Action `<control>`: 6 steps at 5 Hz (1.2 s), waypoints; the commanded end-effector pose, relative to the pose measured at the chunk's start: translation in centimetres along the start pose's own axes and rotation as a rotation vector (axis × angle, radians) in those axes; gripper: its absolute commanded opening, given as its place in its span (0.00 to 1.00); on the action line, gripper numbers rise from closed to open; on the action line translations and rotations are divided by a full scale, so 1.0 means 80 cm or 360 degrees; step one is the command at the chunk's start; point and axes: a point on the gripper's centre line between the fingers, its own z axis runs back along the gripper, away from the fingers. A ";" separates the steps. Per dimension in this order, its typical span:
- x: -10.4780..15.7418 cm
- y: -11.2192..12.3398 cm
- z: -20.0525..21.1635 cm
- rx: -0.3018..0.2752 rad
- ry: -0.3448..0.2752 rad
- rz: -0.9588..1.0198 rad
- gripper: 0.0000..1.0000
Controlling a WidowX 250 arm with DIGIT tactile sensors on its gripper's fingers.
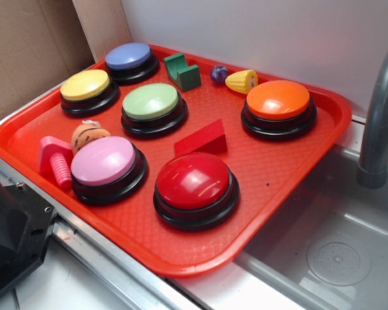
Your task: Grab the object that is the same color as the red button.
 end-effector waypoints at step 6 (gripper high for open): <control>0.125 -0.059 -0.130 0.0077 -0.0237 -0.0388 1.00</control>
